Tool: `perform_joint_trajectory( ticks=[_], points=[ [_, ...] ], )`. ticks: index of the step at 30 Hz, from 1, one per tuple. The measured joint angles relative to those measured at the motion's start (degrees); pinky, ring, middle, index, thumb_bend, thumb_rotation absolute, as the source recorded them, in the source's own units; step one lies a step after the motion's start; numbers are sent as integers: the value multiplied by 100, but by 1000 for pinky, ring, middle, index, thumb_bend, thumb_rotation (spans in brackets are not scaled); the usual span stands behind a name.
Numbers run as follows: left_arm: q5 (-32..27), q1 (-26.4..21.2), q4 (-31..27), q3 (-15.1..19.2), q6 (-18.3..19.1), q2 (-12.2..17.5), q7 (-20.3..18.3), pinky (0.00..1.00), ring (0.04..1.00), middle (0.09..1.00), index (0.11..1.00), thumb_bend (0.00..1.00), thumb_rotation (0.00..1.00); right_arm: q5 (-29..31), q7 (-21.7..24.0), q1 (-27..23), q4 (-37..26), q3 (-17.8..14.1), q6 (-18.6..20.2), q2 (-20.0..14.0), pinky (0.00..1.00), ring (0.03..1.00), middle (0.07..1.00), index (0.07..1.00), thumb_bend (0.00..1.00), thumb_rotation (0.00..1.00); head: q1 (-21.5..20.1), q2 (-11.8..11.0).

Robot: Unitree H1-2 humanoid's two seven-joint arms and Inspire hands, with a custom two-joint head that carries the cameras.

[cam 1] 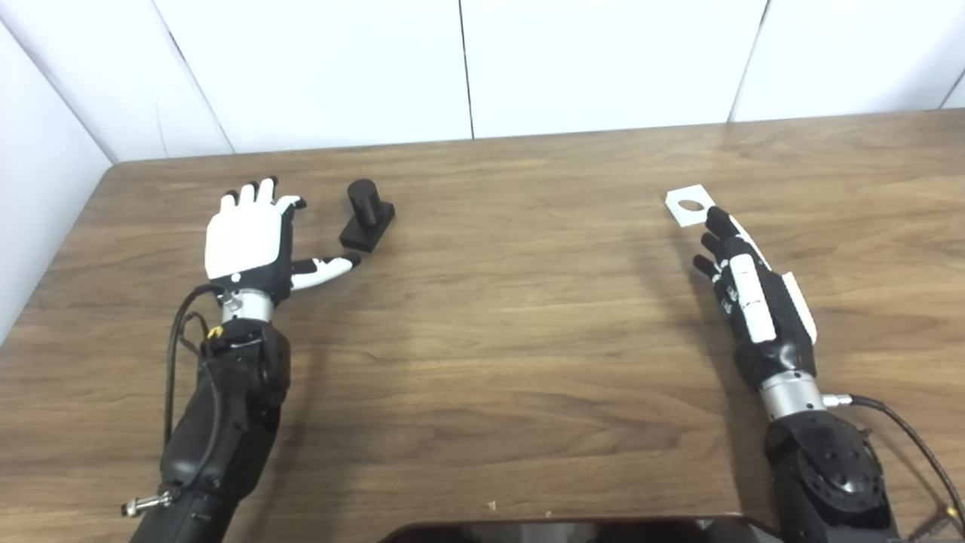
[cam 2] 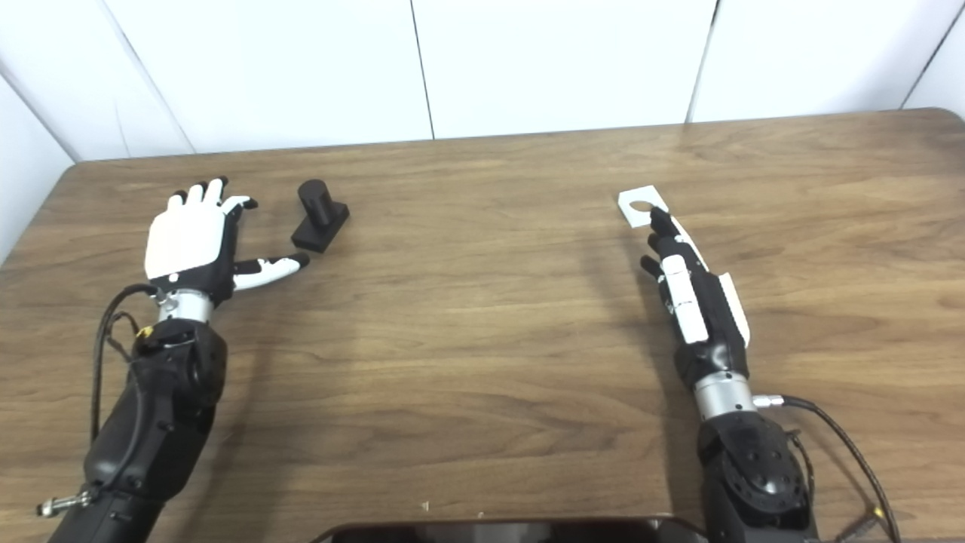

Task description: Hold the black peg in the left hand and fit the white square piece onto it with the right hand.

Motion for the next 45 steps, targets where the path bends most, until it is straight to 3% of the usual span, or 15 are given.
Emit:
perform_joint_trajectory(
  ticks=[5,20,28,38,45],
  points=[
    [-29,-202,320,-106,111,-220,120,1000,1000,1000,783,816,699,-8,2,1,-1,4,-19,6,919,965,959,917,456,885,-18,-18],
    [-589,-252,279,-120,175,-730,166,1000,1000,995,761,763,719,-100,-13,17,-3,14,-118,7,911,961,954,903,490,871,-35,-9],
    [-600,-257,351,-204,211,-758,191,1000,1000,986,751,759,731,-85,-7,17,-3,8,-119,-8,917,963,958,914,478,877,17,-18],
    [-592,-323,665,-276,216,-798,564,1000,1000,974,740,763,680,21,21,24,-10,-12,-117,-50,923,968,961,918,462,856,105,-9],
    [-543,-328,664,-361,331,-752,575,1000,1000,978,749,766,650,94,120,26,-9,-12,-114,-86,930,969,958,914,467,847,167,-9]
  ],
)
